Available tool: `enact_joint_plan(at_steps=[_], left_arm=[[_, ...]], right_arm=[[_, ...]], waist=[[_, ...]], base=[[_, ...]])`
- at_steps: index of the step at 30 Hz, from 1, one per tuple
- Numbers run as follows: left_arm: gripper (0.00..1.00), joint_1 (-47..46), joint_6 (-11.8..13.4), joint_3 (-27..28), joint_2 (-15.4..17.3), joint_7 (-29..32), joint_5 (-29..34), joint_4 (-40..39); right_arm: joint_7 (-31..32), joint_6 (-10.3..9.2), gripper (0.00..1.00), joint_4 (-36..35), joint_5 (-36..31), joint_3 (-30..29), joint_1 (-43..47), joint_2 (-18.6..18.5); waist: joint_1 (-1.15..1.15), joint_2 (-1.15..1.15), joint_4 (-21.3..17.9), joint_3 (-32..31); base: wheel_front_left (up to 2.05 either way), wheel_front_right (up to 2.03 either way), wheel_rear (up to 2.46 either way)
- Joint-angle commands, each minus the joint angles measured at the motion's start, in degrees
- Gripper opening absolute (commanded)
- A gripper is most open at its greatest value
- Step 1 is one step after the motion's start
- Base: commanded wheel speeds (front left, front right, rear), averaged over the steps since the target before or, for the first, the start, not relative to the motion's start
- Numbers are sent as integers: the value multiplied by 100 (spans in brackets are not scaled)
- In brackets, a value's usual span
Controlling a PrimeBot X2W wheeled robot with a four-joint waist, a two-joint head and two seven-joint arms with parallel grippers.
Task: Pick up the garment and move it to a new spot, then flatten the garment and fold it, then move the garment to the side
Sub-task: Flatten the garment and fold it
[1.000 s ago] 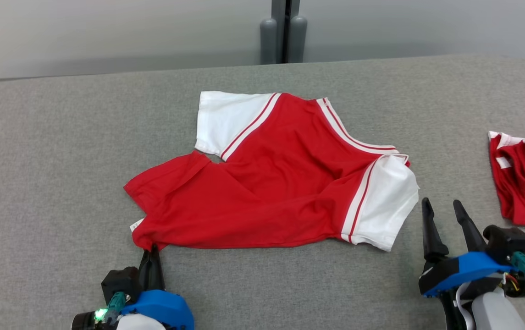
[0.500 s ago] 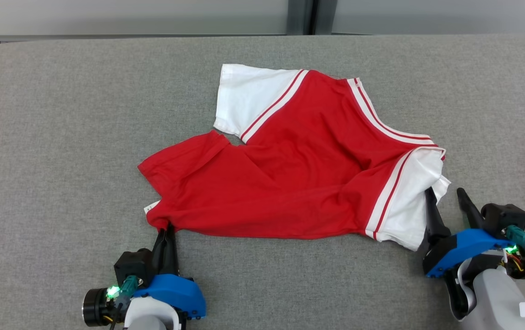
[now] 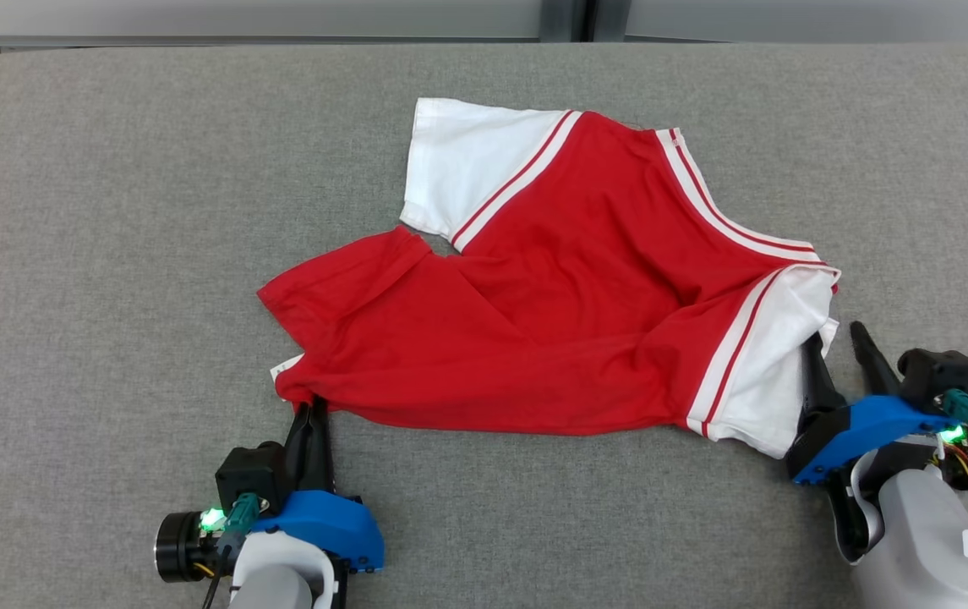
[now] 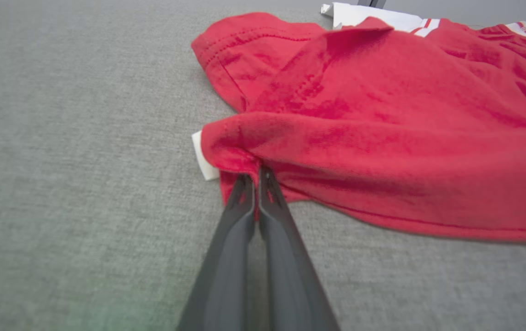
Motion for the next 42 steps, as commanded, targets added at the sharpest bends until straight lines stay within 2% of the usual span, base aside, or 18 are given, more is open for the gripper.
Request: enact_joint_plan(at_steps=[1,2,3,7,13,20,29,36,42], left_arm=[[0,-50,-3,-2,8,64,-21,87],[0,-49,6,-2,7,64,-26,83],[0,-53,16,-1,7,64,-28,79],[0,-65,11,26,6,63,-16,24],[0,-89,-52,155,4,35,149,-532],[0,-414,-349,517,46,29,621,-1662],[0,-1300,-668,1143,437,28,943,-2636],[0,-2094,-684,1494,855,65,1033,-3019],[0,-2716,-599,1488,968,429,1117,-2851]], right_arm=[[43,3,42,227,-92,107,-29,-27],[46,2,11,324,-77,134,-42,-22],[51,2,0,412,-79,173,-57,-24],[55,1,0,372,55,210,-91,-50],[15,2,0,-573,588,120,74,-96],[15,2,0,-2031,1498,291,102,-271],[15,2,0,-3101,2435,556,-512,-560],[59,2,0,-3554,2699,739,-1158,-912],[225,2,0,-3381,2542,774,-1762,-1104]], waist=[[1,1,12,21],[1,1,14,29],[1,1,16,36],[1,1,-5,15],[1,1,-118,-271],[1,1,-328,-846],[1,1,-538,-1388],[1,1,-539,-1507],[1,1,-454,-1266]], base=[[0,0,0],[0,0,0],[0,0,0],[0,0,0],[0,0,0],[0,0,0],[0,0,0],[0,0,0],[0,0,0]])
